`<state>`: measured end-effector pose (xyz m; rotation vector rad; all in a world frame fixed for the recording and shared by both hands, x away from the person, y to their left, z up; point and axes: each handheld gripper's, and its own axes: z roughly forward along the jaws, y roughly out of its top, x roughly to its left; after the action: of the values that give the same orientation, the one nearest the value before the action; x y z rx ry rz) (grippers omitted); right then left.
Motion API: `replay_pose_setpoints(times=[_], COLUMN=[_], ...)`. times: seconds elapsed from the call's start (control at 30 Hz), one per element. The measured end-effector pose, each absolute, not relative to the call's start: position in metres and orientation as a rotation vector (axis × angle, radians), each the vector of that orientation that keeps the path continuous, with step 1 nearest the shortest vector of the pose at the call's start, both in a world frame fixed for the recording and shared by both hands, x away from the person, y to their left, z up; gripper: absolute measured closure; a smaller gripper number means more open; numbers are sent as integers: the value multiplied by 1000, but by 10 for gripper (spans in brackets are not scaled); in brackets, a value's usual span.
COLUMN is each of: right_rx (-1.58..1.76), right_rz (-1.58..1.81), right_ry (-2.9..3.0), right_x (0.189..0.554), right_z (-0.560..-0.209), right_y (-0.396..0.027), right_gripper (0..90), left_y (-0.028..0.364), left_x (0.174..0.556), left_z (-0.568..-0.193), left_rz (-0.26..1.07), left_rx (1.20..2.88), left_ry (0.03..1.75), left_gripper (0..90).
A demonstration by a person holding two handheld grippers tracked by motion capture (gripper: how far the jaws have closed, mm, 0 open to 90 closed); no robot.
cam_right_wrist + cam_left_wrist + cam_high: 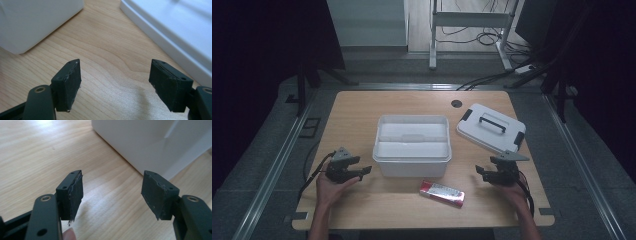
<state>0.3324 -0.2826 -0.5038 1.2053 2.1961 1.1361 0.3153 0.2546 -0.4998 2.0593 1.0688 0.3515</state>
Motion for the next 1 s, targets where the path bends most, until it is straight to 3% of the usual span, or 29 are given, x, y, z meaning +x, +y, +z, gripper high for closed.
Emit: replay_pose_setpoints(times=[0.47, 1.0], right_rx=[1216, 1213], right_rz=[1138, 1128], right_ry=[2178, 2193], right_x=[331, 332], right_z=[-503, -504], right_y=[-291, -296], right_gripper=[274, 294], left_y=[252, 254], left_x=[315, 308], left_z=[-494, -465], left_rz=[427, 467], left_rx=[2022, 2055], left_ry=[1080, 977], left_gripper=[333, 340])
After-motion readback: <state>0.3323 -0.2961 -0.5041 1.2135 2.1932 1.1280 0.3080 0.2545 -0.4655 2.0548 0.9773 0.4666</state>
